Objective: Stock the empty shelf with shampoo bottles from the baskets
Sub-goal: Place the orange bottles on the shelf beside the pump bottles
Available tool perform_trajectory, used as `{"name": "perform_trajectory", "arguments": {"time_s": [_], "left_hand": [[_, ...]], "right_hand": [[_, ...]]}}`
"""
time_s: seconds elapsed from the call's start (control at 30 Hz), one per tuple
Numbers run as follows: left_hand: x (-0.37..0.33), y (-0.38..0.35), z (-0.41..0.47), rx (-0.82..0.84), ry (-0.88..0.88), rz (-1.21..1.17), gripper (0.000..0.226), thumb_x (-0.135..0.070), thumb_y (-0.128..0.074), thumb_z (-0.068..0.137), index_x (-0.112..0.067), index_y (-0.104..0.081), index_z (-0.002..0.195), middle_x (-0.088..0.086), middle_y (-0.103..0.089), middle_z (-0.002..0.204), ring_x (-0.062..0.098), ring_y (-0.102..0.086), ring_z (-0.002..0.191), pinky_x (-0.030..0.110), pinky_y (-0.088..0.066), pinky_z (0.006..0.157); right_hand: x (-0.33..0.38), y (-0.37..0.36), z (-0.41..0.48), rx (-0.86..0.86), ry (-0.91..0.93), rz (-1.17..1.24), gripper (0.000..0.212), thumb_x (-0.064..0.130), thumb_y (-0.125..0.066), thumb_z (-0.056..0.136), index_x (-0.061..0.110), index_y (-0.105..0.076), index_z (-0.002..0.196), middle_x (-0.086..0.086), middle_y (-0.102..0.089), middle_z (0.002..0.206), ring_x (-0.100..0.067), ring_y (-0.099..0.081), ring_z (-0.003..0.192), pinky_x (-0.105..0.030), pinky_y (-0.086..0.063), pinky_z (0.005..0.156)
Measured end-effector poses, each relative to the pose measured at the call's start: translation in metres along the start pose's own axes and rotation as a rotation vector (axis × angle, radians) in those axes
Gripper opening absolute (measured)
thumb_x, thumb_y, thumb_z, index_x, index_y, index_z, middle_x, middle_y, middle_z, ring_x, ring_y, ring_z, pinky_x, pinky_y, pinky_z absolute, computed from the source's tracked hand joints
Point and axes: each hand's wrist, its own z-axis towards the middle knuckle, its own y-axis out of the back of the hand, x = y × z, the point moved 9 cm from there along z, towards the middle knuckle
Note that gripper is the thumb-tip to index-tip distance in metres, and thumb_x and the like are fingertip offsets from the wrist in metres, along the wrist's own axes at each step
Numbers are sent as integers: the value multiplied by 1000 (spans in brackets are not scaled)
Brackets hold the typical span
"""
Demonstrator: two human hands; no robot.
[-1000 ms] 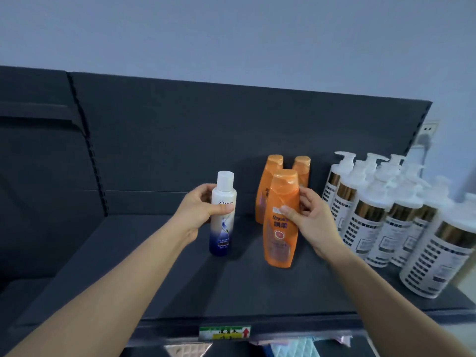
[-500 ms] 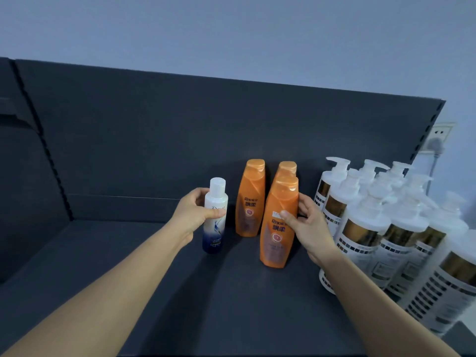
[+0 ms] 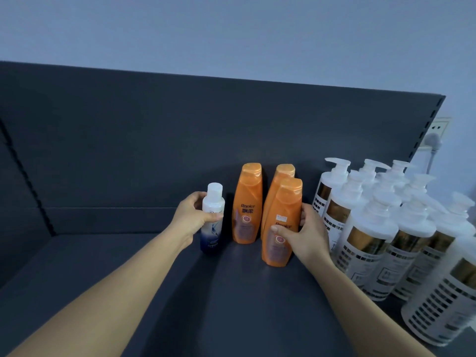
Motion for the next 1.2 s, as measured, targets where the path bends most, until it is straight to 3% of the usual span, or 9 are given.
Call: {"name": "perform_trajectory", "arguments": {"time_s": [0.2,0.33,0.47,0.67,0.9,1.03,1.2], "left_hand": [[4,1,16,-30,1,17,57,3,-83,67,-26,-59,110,-6,-63,106,11,-59,97,21,-44,67],[1,0,21,-53,-38,60,56,-1,-84,68,-27,-60,111,-15,-60,98,0,-55,86,15,-39,61],[-1,-1,22,-69,-100,109,55,-4,-84,68,-27,-59,111,-13,-63,97,1,-57,86,16,-42,61],[-5,-1,20,-95,-195,225,50,-10,-85,69,-23,-57,108,-5,-66,103,13,-62,96,31,-52,82],[-17,-1,17,-137,-285,427,50,-19,-84,71,-17,-58,114,0,-55,108,18,-54,101,33,-45,84],[-22,1,14,-132,-303,471,59,-21,-84,71,-16,-55,122,-2,-56,114,15,-52,103,30,-42,83],[-27,15,-1,-154,-343,572,57,-25,-82,75,-16,-55,124,-1,-55,110,15,-54,101,28,-41,82]], "right_hand": [[3,-5,6,13,10,-2,73,31,-83,75,26,-46,138,2,-59,130,-20,-54,121,-50,-48,101],[3,-8,8,16,13,22,75,28,-82,77,24,-44,141,0,-57,132,-21,-54,122,-49,-48,101],[2,-11,9,19,9,41,76,29,-81,78,24,-41,144,-1,-55,135,-22,-53,122,-50,-48,102],[0,-14,9,7,1,48,79,29,-79,79,22,-38,147,-1,-53,139,-22,-51,127,-50,-46,104],[4,-14,2,-5,-14,23,91,31,-78,80,24,-24,153,-2,-43,149,-23,-42,136,-51,-40,110],[20,-4,-14,-129,63,-95,99,34,-77,81,20,-14,156,-4,-24,158,-22,-23,146,-49,-28,118],[61,3,-45,-324,313,-227,81,26,-75,83,8,-33,150,-17,-29,155,-31,-25,144,-43,-24,117]]}}
